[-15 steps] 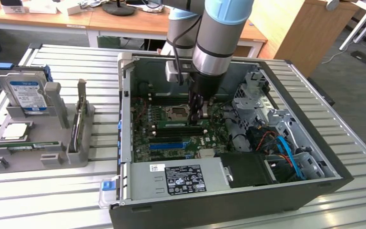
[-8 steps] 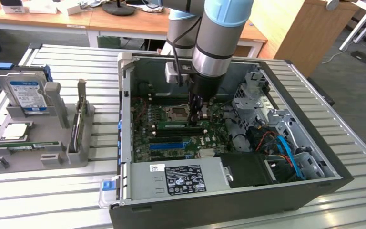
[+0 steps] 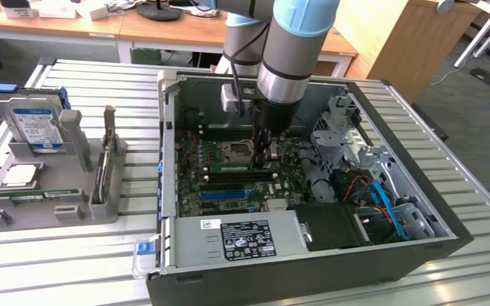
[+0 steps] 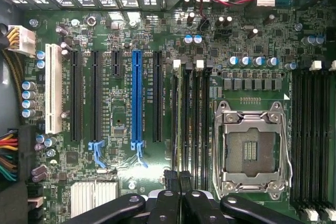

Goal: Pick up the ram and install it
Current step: 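Insert the ram into the slot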

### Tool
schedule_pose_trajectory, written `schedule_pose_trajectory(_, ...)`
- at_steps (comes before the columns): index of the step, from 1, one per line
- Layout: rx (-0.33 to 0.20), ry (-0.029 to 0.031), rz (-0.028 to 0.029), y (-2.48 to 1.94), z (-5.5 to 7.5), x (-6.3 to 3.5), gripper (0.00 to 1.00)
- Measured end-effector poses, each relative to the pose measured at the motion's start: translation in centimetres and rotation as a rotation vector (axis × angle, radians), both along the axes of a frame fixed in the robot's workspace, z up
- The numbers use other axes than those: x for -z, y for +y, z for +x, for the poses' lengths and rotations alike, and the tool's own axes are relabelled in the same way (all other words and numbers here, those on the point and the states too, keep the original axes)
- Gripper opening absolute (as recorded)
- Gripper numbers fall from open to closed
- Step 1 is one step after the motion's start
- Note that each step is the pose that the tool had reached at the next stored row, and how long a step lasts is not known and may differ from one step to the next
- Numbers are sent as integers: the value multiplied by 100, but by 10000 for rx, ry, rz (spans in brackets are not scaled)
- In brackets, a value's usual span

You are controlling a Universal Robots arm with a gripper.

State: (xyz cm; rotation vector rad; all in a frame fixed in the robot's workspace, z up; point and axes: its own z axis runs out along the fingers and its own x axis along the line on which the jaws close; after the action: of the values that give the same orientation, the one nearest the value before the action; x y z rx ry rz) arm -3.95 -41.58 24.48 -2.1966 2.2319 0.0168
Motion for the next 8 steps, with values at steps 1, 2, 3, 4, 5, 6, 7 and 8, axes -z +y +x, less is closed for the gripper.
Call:
schedule_pose_trajectory(1,0,0,1,0,0,4,12)
schedule_pose_trajectory(2,0,0,0,0,0,8,12)
schedule_pose_trajectory(3,0,-1,1,0,0,12,12)
schedule_pose_trajectory(4,0,-1,1,0,0,17,12)
schedule_pose_trajectory(5,0,1,-1,0,0,20,12)
schedule_pose_trajectory(6,0,1,-2,0,-1,21,12)
schedule_pose_trajectory(7,0,1,-3,0,0,21,12)
schedule_pose_trajectory(8,1,1,-2,0,-1,22,12)
